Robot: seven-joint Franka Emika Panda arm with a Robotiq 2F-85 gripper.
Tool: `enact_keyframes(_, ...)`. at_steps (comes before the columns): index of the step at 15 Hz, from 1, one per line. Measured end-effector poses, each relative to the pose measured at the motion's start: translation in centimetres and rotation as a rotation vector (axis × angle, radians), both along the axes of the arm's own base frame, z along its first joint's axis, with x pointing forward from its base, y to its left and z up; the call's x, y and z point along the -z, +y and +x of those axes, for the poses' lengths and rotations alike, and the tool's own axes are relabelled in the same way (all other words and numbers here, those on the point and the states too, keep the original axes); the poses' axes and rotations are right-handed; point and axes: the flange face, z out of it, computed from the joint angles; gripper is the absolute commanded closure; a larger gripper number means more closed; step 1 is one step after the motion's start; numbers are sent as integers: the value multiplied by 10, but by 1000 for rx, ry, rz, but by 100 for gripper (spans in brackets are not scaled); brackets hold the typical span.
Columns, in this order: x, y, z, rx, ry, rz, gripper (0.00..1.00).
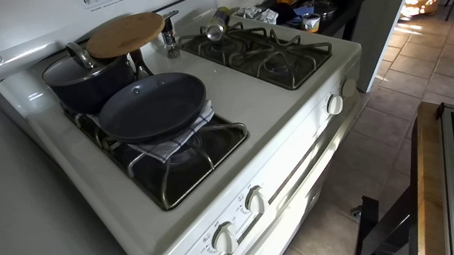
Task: Put the can on the center of the stove
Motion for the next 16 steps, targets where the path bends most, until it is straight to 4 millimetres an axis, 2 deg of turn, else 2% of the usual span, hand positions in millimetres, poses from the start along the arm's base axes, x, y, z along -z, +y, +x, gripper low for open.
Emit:
enact_keyframes(2, 8, 2, 23, 71, 26, 15, 0)
enact_keyframes(7, 40, 4, 102, 106, 51, 1, 0)
enact_keyframes(11, 77, 29, 160, 51, 84, -5, 0)
enact_keyframes(13, 94, 45, 176, 32, 118, 8, 0)
enact_keyframes(16, 94, 46, 182, 27, 121, 11, 0)
